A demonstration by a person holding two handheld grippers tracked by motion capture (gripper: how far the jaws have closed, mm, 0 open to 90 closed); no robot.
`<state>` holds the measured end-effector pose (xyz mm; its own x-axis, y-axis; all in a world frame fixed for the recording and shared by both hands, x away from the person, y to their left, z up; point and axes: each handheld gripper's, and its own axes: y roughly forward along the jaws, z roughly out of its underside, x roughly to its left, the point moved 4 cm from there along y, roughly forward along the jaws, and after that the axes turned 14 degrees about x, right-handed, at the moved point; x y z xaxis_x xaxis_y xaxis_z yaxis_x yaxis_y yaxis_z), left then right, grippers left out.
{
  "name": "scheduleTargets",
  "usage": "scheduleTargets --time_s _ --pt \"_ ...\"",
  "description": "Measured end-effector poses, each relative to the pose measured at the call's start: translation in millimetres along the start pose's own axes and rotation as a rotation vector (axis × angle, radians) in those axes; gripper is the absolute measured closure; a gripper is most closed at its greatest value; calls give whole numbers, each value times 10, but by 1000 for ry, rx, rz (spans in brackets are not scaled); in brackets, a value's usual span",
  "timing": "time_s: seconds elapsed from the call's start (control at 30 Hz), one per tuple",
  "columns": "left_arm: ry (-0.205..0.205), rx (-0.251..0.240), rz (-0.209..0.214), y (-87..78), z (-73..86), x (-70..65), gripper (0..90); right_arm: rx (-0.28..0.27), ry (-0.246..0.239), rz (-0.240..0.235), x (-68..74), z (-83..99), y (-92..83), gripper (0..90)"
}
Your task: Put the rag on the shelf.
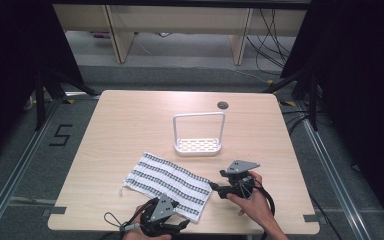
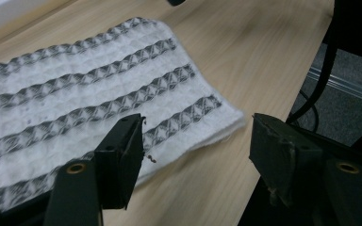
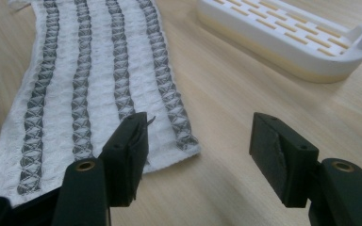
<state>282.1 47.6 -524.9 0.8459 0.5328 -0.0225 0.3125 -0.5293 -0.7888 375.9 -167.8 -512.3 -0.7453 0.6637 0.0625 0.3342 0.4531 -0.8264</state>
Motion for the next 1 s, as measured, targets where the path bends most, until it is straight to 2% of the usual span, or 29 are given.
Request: scheduleTargets --time_s 0.03,0.07,0.1,0.13,0.17,0.27,0.33,0.37,0.4,0.43,0.53,0.6,0.63,0.67,0.7,0.77,0.8,0.87,0.9,0.93,0.97,1.0 --pt "16 0 12 20 -26 -18 376 5 -4 -2 0 -7 16 405" --pt "16 -6 17 44 -46 -42 389 13 -2 -5 6 -13 32 410" --pt "25 10 12 58 -56 -50 395 15 -6 -7 8 -21 49 413" --pt "25 6 29 82 -75 -73 400 18 -9 -9 12 -30 63 413" --pt "45 6 27 104 -87 -84 406 20 -5 -13 20 -38 75 415" --pt "62 26 32 155 -97 -88 431 25 -17 -10 19 -55 115 419" --pt "59 39 23 181 -88 -88 444 35 -17 -27 25 -59 129 421" --pt "26 12 40 193 -102 -122 447 35 -13 -29 29 -60 131 421" --pt "67 29 32 183 -106 -97 450 43 -4 -28 35 -59 139 421" --pt "62 31 38 190 -117 -105 461 42 -18 -27 34 -66 156 425" --pt "78 28 41 239 -144 -145 473 49 -21 -36 45 -67 177 428" --pt "97 57 36 254 -134 -142 475 54 -23 -32 45 -68 193 433" --pt "101 52 38 260 -134 -156 475 42 -17 -31 51 -71 210 436" --pt "110 66 31 257 -129 -152 475 59 -23 -35 47 -67 205 438" --pt "108 63 16 270 -128 -140 485 50 -20 -24 45 -69 236 443" --pt "115 72 25 270 -122 -132 495 68 -28 -24 39 -63 235 446" --pt "97 81 12 277 -112 -132 503 57 -24 -24 44 -65 255 451" --pt "120 75 15 286 -115 -127 526 77 -17 -33 54 -57 258 459" --pt "127 83 15 287 -111 -124 552 61 -31 -20 50 -66 285 473" --pt "116 72 16 300 -114 -136 552 61 -31 -20 50 -66 285 473" --pt "134 90 -2 296 -114 -127 584 72 -48 -27 45 -68 301 501" --pt "134 90 -2 296 -114 -127 602 72 -48 -27 45 -68 301 501"
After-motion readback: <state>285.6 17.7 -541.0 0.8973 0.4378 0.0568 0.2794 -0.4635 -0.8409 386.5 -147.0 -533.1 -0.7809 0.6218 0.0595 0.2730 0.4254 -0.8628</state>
